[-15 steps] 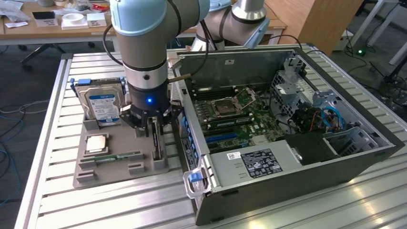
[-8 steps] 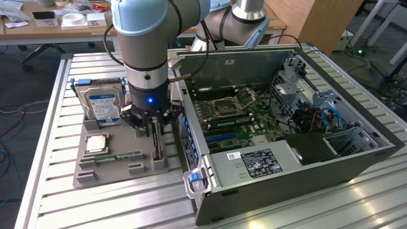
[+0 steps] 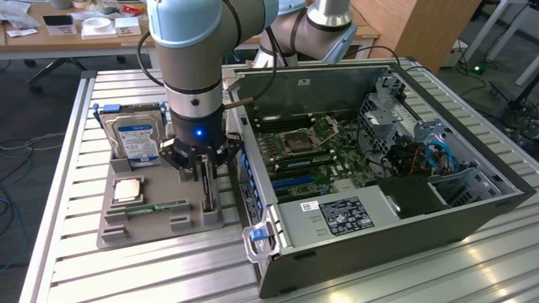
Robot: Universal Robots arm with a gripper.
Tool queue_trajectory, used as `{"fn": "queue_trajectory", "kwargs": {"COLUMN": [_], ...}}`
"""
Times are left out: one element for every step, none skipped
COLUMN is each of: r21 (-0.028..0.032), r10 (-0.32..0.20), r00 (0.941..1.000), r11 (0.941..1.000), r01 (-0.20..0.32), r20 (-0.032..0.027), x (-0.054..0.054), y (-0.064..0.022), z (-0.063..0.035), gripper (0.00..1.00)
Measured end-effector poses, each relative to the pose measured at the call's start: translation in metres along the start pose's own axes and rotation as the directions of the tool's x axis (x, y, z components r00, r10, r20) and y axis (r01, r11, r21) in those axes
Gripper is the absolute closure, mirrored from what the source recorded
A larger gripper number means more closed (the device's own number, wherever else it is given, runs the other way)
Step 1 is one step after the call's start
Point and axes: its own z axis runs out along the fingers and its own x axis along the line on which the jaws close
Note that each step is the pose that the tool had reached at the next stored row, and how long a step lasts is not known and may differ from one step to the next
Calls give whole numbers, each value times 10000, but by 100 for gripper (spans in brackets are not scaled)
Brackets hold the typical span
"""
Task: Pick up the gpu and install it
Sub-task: 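Pick up the gpu and move the gpu toward the slot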
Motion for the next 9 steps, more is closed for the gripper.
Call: {"fn": "queue_trajectory", "kwargs": {"r21": [0,0,0,0,0,0,0,-1,0], "r10": [0,0,0,0,0,0,0,0,0], "r00": [10000,10000,10000,10000,10000,10000,10000,10000,10000], "r11": [10000,10000,10000,10000,10000,10000,10000,10000,10000], "r01": [0,0,0,0,0,0,0,0,0], "r20": [1,1,0,0,1,0,1,1,0], "x": [0,0,0,0,0,0,0,0,0], "y": [0,0,0,0,0,0,0,0,0], "z": [0,0,0,0,0,0,0,0,0], "gripper": [58,60,60,67,67,67,67,67,67]}}
